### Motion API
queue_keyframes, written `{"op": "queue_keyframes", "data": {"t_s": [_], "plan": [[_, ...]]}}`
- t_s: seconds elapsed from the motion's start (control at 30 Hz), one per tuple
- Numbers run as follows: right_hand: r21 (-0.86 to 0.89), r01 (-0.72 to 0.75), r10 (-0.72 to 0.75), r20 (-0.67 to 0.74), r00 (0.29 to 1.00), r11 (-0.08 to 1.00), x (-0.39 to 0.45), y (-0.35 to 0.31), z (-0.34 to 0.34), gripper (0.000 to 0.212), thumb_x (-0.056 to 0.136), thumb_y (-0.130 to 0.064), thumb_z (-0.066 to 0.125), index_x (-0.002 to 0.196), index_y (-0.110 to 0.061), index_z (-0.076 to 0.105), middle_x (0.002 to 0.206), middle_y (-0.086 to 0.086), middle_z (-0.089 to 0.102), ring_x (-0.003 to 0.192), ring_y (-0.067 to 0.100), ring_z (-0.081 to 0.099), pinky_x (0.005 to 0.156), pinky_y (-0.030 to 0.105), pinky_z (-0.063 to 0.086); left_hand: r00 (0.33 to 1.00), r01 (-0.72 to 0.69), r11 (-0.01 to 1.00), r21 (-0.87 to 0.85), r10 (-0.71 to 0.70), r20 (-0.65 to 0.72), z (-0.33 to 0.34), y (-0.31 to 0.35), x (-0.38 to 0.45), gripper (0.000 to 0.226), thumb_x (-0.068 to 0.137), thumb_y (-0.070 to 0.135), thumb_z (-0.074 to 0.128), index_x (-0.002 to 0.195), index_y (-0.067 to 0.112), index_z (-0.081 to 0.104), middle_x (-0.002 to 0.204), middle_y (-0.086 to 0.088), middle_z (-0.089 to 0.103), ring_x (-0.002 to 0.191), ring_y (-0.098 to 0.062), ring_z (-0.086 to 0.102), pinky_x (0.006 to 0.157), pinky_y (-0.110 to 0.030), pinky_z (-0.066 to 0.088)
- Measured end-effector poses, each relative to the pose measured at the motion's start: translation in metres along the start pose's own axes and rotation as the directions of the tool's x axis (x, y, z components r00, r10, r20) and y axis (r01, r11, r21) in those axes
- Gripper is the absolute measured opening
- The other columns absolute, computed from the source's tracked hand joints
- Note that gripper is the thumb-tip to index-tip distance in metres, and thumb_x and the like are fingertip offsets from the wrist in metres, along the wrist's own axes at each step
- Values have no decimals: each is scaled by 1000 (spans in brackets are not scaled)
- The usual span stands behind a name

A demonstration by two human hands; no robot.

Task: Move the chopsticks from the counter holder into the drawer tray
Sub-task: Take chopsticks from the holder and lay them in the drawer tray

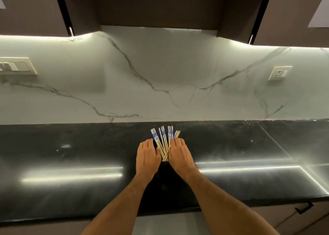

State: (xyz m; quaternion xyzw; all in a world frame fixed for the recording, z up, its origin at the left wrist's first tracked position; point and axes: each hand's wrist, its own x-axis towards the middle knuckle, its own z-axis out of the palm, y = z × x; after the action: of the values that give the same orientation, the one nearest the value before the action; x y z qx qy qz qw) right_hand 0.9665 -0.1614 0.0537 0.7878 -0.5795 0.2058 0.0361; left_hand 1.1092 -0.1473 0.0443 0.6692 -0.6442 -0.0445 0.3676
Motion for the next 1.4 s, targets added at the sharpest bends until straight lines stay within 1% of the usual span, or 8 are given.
{"op": "queue_keyframes", "data": {"t_s": [0.13,0.27,0.43,0.73,0.93,1.17,1.27,1.4], "plan": [[61,30,-33,46,998,998,40,7,33,42,108,-33,44,141,-8,46,137,9,54,122,19,50,110,31,43,999,44,999,-18,-43,25,25,-10,34,19,98,21,51,113,19,62,113,3,66,103,-12,57,97,-24,40],[213,-58,53,31,998,975,70,10,57,37,106,-30,49,134,-7,53,129,10,59,115,20,55,106,29,45,988,144,988,-62,-140,62,47,-23,59,17,99,19,49,109,17,62,113,-1,65,106,-16,57,100,-30,44],[377,-185,182,46,982,908,98,9,68,42,100,-18,59,137,1,51,129,18,60,116,28,57,105,36,49,967,239,966,-100,-227,115,68,-35,76,17,102,22,47,105,18,62,111,3,63,98,-9,51,88,-24,43],[394,-217,225,26,974,893,117,8,75,56,92,-14,72,141,-3,49,131,13,57,120,25,54,102,31,46,925,374,911,-173,-353,138,80,-34,92,20,102,16,49,83,19,54,90,0,62,75,-10,56,59,-18,34],[380,-202,232,-32,972,903,113,6,76,34,90,-15,71,121,-8,61,116,8,57,103,16,51,91,32,54,930,363,916,-169,-347,119,79,-30,91,18,102,15,50,85,17,56,89,0,63,73,-9,56,56,-16,33],[421,-241,214,111,970,875,120,-2,70,54,95,-10,67,145,-5,48,134,12,62,123,25,59,105,34,48,942,330,927,-176,-314,116,75,-28,92,15,103,15,54,90,10,62,91,-2,66,76,-13,62,62,-20,44],[441,-294,236,184,954,848,126,-3,69,55,96,-7,65,147,-8,45,133,11,64,121,25,62,100,35,50,943,329,922,-202,-310,120,72,-27,93,15,100,11,57,86,11,61,88,-2,67,73,-11,61,60,-20,45],[448,-340,263,226,938,827,131,1,70,36,93,-9,70,128,-9,63,121,9,69,102,15,64,84,21,48,941,336,916,-218,-319,112,68,-25,93,13,98,9,61,86,13,63,87,0,68,72,-7,62,58,-15,42]]}}
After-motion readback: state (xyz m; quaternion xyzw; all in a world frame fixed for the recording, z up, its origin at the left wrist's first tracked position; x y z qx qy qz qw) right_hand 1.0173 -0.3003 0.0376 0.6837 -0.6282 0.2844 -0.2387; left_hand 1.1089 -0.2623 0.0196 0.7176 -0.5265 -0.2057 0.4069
